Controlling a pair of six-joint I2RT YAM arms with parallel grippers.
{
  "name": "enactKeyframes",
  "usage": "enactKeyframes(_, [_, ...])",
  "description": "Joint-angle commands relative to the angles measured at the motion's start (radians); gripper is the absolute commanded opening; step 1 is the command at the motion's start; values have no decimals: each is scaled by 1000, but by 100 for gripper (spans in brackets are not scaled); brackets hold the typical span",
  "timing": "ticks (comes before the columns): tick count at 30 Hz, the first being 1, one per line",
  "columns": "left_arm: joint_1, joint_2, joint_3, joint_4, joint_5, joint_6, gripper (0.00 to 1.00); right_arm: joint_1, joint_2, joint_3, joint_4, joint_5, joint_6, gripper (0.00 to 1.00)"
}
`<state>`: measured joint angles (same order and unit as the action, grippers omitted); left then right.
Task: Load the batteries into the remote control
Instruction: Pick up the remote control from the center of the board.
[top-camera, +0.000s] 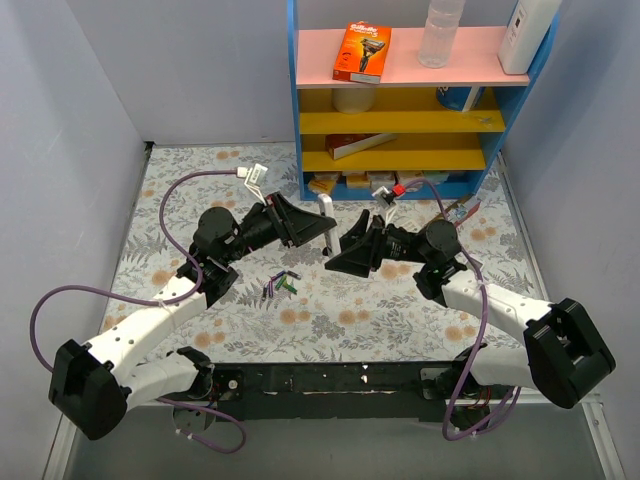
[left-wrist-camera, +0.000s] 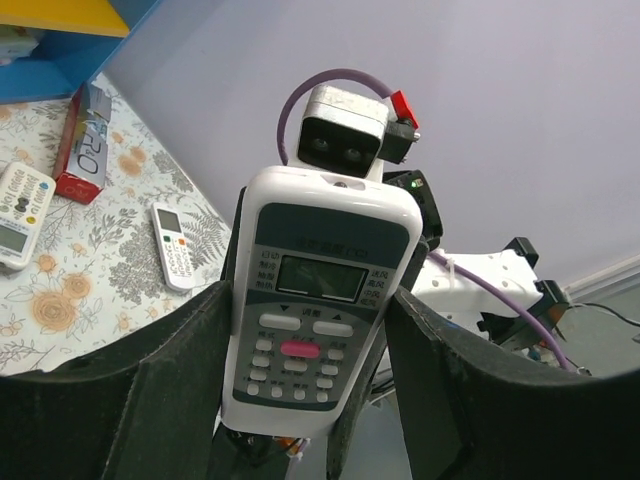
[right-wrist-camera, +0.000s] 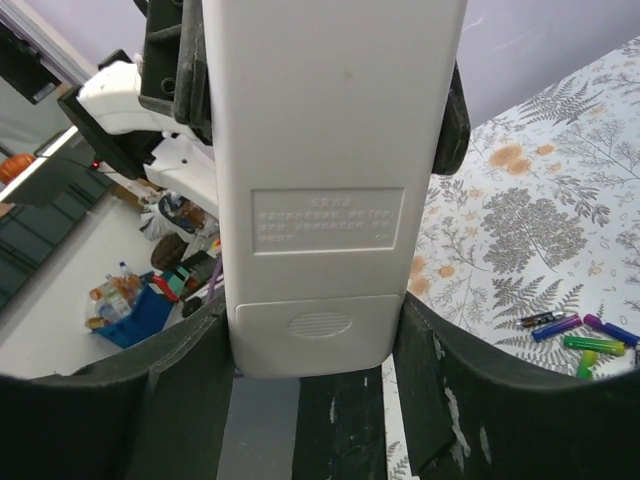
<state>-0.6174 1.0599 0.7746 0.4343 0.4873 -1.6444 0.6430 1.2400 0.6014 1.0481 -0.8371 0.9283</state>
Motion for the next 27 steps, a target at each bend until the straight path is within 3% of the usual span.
enactKeyframes(1, [-4, -24, 46, -117, -42, 95, 56, 6, -40, 72, -134, -5, -167, 7])
enactKeyframes(2, [-4, -28, 58, -147, -56, 119, 62, 6, -68, 81, -219, 9, -213, 4])
enactKeyframes(3, [-2, -28, 77, -222, -81, 156, 76, 6, -82, 107, -296, 51, -276, 3])
enactKeyframes(4, [-4, -25, 112, -268, -110, 175, 84, 7, -95, 122, -375, 76, -389, 1])
enactKeyframes(5, [-4, -18, 129, -308, -140, 188, 89, 7, -120, 136, -548, 104, -451, 1])
enactKeyframes(6, [-4, -8, 143, -357, -148, 202, 97, 12, -131, 162, -621, 174, -500, 1])
enactKeyframes(7, [-7, -3, 162, -374, -154, 208, 98, 14, -143, 170, -695, 211, -581, 1])
enactKeyframes(11, [-39, 2, 186, -419, -225, 201, 98, 26, -181, 190, -900, 348, -684, 1])
enactKeyframes(17, [-113, 32, 218, -459, -403, 204, 98, 76, -200, 224, -1014, 539, -756, 1])
enactKeyframes(22, [-168, 106, 235, -520, -568, 143, 92, 121, -208, 232, -1080, 630, -778, 1])
enactKeyframes(27, [-196, 141, 224, -525, -602, 71, 78, 145, -217, 230, -1100, 678, -778, 1])
